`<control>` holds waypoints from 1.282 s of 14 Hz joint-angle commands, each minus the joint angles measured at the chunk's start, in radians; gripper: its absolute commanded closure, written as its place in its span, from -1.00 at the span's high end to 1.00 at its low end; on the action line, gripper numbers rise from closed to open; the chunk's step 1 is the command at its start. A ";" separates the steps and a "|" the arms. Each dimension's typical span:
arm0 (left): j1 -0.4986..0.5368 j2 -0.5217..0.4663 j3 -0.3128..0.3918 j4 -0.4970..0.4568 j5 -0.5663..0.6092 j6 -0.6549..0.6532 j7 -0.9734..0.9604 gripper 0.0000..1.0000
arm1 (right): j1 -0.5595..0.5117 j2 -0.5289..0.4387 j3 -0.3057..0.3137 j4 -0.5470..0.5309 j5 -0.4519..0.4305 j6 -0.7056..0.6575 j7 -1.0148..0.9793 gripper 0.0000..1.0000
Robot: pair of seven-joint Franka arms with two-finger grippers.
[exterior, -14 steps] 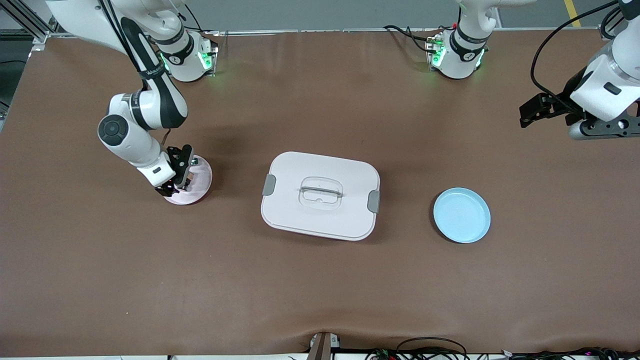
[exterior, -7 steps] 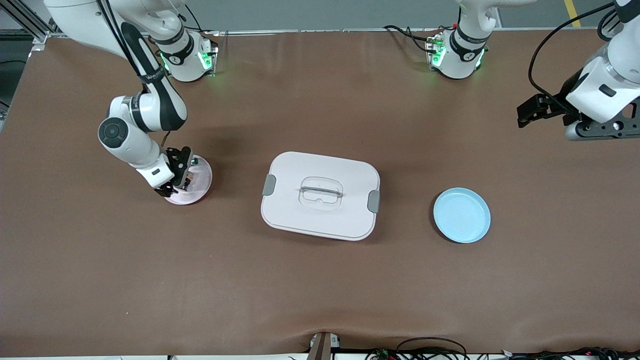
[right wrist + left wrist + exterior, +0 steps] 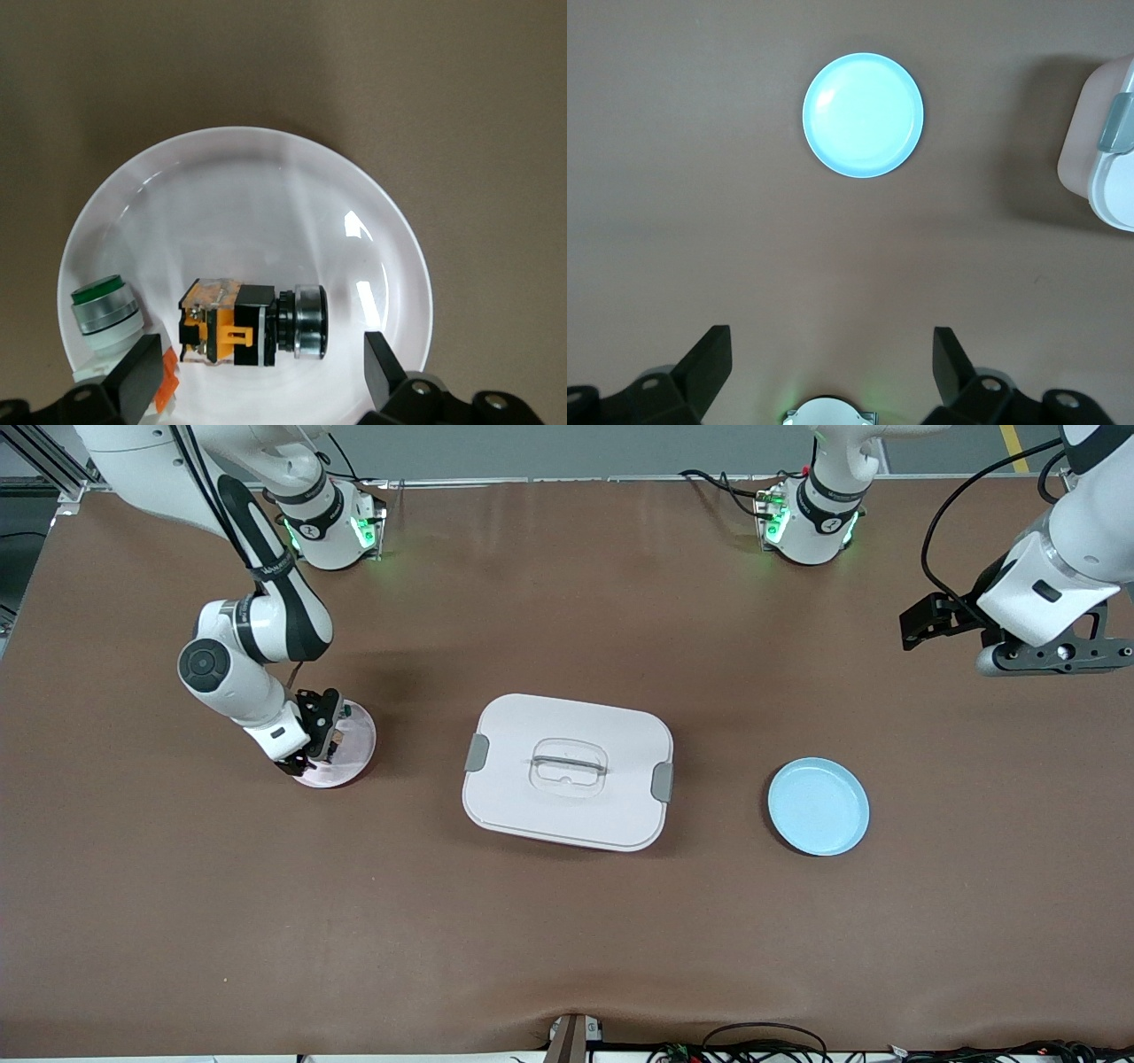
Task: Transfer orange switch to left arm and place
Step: 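Lower the right gripper around the orange switch while the left gripper shifts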
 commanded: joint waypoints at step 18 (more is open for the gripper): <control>0.009 -0.014 -0.005 -0.022 0.003 0.014 0.005 1.00 | 0.004 -0.006 0.011 -0.022 0.008 -0.003 0.035 1.00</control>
